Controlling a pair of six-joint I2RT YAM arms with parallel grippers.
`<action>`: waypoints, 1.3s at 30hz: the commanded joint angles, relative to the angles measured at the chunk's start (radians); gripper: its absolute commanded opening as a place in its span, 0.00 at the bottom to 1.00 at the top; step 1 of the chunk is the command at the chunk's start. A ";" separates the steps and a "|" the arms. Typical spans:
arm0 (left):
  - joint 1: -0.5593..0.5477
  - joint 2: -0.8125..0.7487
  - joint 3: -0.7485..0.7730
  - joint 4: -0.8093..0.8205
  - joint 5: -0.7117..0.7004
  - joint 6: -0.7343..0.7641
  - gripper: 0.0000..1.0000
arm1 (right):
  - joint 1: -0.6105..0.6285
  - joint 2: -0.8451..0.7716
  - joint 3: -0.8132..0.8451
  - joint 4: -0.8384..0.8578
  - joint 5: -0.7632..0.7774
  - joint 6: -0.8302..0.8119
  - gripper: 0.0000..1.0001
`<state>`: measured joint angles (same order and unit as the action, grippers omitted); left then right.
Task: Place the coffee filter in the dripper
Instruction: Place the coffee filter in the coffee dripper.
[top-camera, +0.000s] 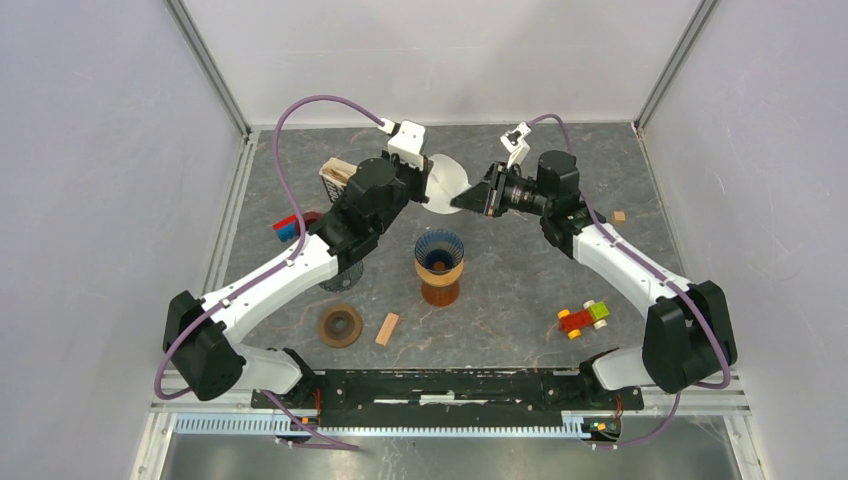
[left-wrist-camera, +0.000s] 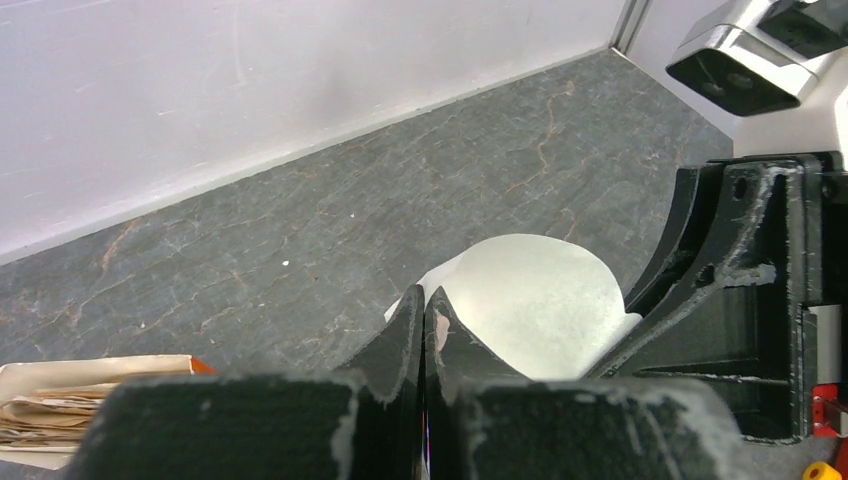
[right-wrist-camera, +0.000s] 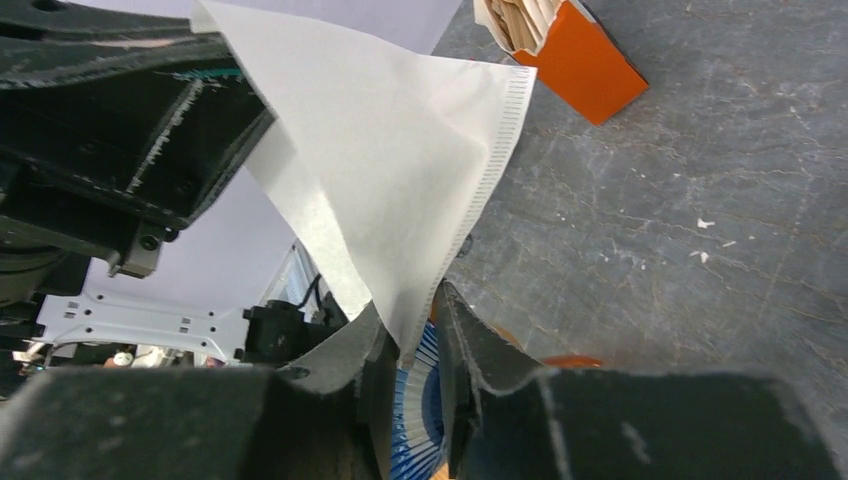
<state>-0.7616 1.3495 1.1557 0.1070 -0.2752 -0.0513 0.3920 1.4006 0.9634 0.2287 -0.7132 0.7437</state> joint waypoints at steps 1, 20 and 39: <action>-0.007 -0.027 -0.001 0.046 0.019 0.031 0.02 | -0.005 -0.009 0.068 -0.079 0.054 -0.085 0.21; -0.013 -0.017 -0.007 0.042 0.057 0.027 0.02 | -0.004 -0.032 0.166 -0.226 0.150 -0.231 0.28; -0.019 -0.003 -0.008 0.040 0.071 0.004 0.02 | -0.003 -0.035 0.170 -0.247 0.167 -0.231 0.13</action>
<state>-0.7765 1.3495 1.1503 0.1066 -0.2218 -0.0513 0.3904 1.3960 1.0843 -0.0387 -0.5522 0.5171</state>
